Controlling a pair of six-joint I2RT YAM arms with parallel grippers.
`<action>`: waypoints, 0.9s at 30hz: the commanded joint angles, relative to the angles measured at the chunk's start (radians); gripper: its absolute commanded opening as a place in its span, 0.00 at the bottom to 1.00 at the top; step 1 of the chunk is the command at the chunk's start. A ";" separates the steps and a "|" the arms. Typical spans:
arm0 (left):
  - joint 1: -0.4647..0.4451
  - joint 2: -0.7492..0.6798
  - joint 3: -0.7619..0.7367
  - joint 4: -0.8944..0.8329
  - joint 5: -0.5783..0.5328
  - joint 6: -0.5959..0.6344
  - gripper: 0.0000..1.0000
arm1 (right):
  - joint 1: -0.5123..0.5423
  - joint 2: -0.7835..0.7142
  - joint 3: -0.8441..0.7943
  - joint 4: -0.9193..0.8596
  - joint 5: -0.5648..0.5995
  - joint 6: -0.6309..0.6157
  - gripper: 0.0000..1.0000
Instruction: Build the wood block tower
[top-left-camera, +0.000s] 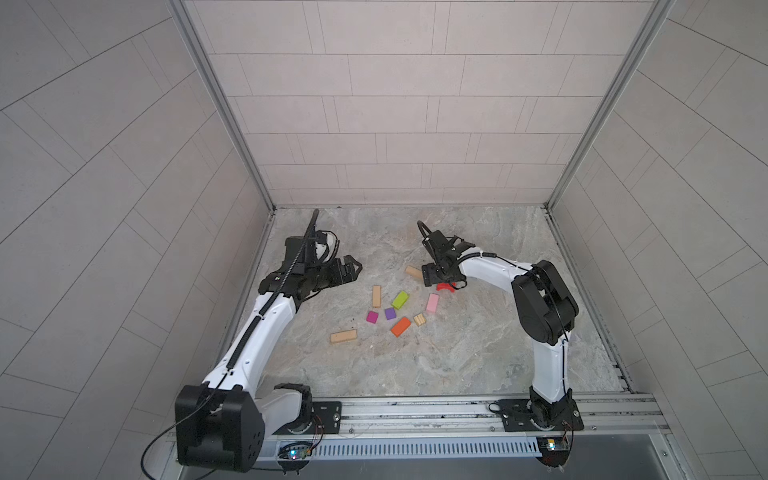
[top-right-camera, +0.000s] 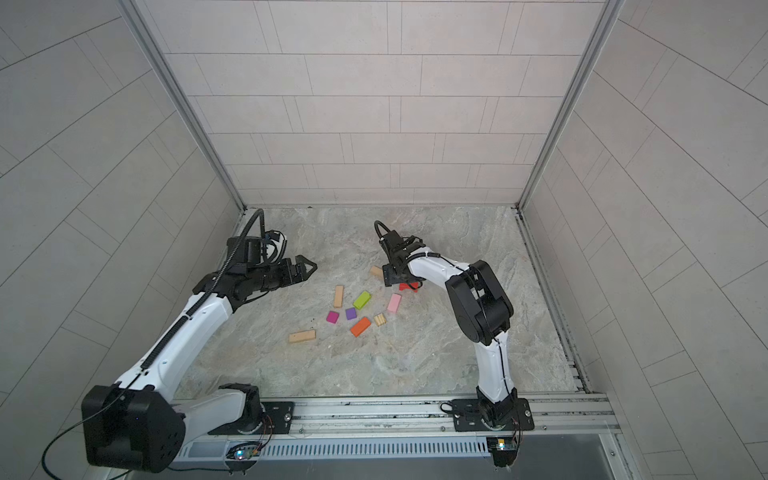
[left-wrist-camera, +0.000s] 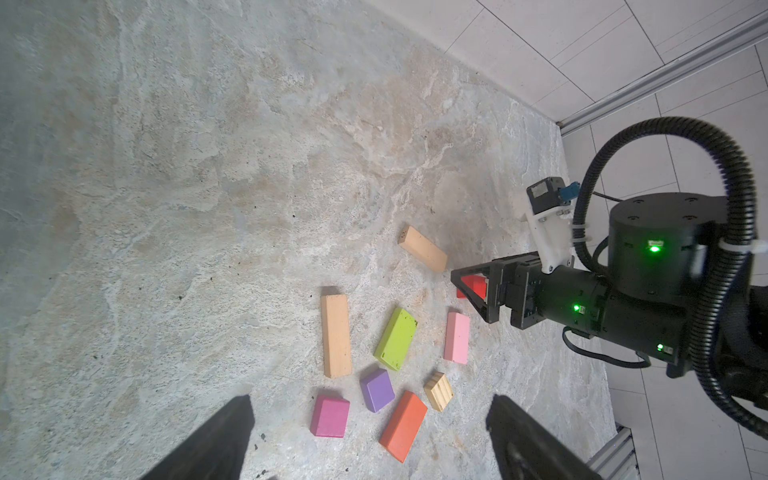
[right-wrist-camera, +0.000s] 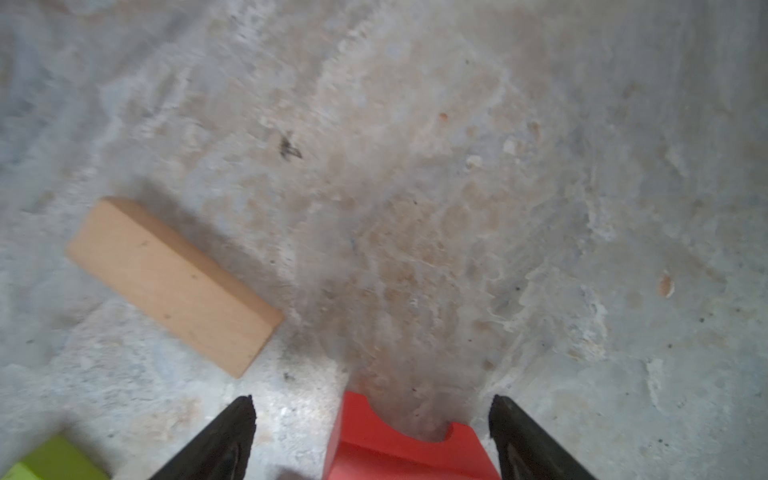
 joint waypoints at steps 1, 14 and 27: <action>0.002 0.001 -0.008 0.012 0.010 -0.002 0.95 | 0.032 -0.038 0.041 -0.029 0.047 0.103 0.91; 0.003 -0.012 -0.008 0.008 0.004 0.000 0.95 | 0.137 0.066 0.152 -0.012 0.134 0.438 0.99; 0.003 -0.017 -0.007 0.009 0.005 0.000 0.95 | 0.179 0.210 0.317 -0.163 0.316 0.606 0.99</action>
